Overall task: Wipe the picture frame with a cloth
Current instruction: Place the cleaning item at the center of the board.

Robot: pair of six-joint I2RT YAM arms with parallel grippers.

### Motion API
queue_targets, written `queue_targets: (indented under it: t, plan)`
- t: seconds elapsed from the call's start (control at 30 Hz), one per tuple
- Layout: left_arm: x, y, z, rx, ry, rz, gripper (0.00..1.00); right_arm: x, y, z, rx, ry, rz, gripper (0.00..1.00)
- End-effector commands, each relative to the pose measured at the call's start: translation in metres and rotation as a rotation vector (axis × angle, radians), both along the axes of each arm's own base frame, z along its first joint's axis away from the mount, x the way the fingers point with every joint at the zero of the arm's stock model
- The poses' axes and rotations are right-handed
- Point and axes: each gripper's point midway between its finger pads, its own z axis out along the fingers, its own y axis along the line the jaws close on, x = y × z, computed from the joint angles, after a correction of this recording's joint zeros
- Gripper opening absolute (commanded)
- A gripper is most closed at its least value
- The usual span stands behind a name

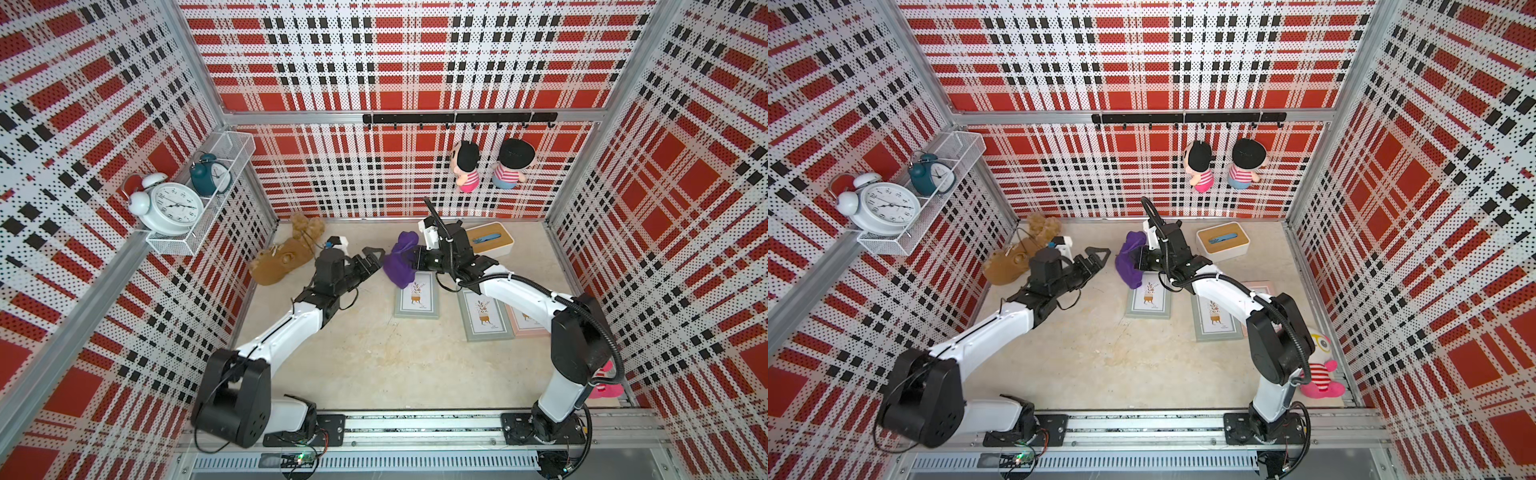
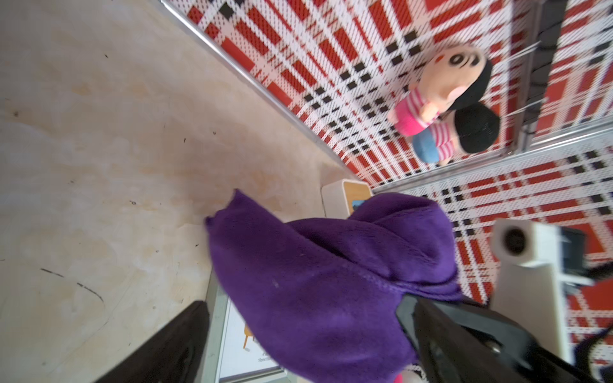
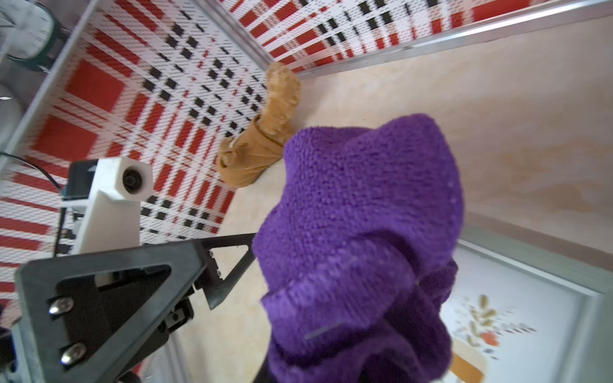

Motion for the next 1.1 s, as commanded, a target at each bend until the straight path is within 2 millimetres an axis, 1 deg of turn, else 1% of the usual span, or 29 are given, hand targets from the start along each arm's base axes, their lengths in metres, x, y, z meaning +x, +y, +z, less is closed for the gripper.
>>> queue_targets:
  t: [0.0, 0.1, 0.17, 0.23, 0.37, 0.43, 0.47, 0.57, 0.63, 0.7, 0.73, 0.8, 0.83, 0.87, 0.9, 0.93, 0.97, 1.0, 1.07]
  plan:
    - [-0.015, -0.001, 0.021, -0.083, -0.054, -0.035, 0.98, -0.010, 0.036, 0.041, 0.264, 0.026, 0.169, 0.00]
    - [-0.022, 0.003, 0.032, -0.143, -0.068, -0.047, 0.99, -0.015, 0.049, 0.051, 0.367, 0.070, 0.246, 0.00]
    - [-0.025, 0.001, 0.037, -0.189, -0.076, -0.065, 0.98, -0.018, 0.054, 0.051, 0.394, 0.085, 0.274, 0.00]
    - [-0.019, 0.011, 0.038, -0.204, -0.075, -0.040, 0.98, -0.023, 0.058, 0.047, 0.395, 0.096, 0.301, 0.00]
    - [-0.011, 0.009, 0.034, -0.215, -0.050, -0.040, 1.00, -0.038, 0.070, 0.034, 0.368, 0.119, 0.375, 0.00]
    - [-0.009, 0.008, 0.032, -0.214, -0.043, -0.043, 0.98, -0.046, 0.076, 0.025, 0.333, 0.126, 0.405, 0.00]
    - [-0.008, 0.008, 0.031, -0.212, -0.041, -0.044, 0.96, -0.049, 0.079, 0.016, 0.302, 0.130, 0.415, 0.00]
    - [-0.007, 0.007, 0.026, -0.203, -0.031, -0.049, 0.90, -0.054, 0.085, -0.003, 0.207, 0.136, 0.427, 0.04]
    - [-0.007, 0.005, 0.020, -0.197, -0.020, -0.061, 0.83, -0.055, 0.089, -0.009, 0.160, 0.125, 0.439, 0.07]
    - [-0.007, 0.004, 0.013, -0.191, -0.004, -0.064, 0.70, -0.053, 0.091, -0.015, 0.110, 0.114, 0.435, 0.09]
    - [-0.007, 0.004, 0.009, -0.187, 0.004, -0.061, 0.60, -0.051, 0.091, -0.018, 0.079, 0.104, 0.424, 0.11]
    - [-0.004, 0.010, 0.001, -0.172, 0.019, -0.036, 0.36, -0.043, 0.084, -0.024, 0.008, 0.082, 0.380, 0.19]
    - [-0.002, 0.013, -0.003, -0.159, 0.025, -0.019, 0.27, -0.041, 0.079, -0.027, -0.035, 0.062, 0.362, 0.29]
    - [0.002, 0.020, -0.008, -0.137, 0.034, 0.012, 0.20, -0.038, 0.072, -0.030, -0.086, 0.035, 0.335, 0.37]
    - [0.005, 0.027, -0.016, -0.110, 0.052, 0.039, 0.15, -0.035, 0.064, -0.029, -0.123, 0.012, 0.307, 0.44]
    - [0.009, 0.036, -0.023, -0.069, 0.065, 0.075, 0.11, -0.032, 0.054, -0.029, -0.163, -0.012, 0.270, 0.53]
    - [0.013, 0.047, -0.032, -0.019, 0.082, 0.115, 0.09, -0.028, 0.042, -0.027, -0.199, -0.040, 0.222, 0.63]
    - [0.015, 0.058, -0.043, 0.039, 0.110, 0.160, 0.09, -0.024, 0.030, -0.025, -0.229, -0.064, 0.177, 0.70]
    - [0.022, 0.084, -0.060, 0.166, 0.144, 0.257, 0.08, -0.012, -0.005, -0.023, -0.289, -0.099, 0.041, 0.85]
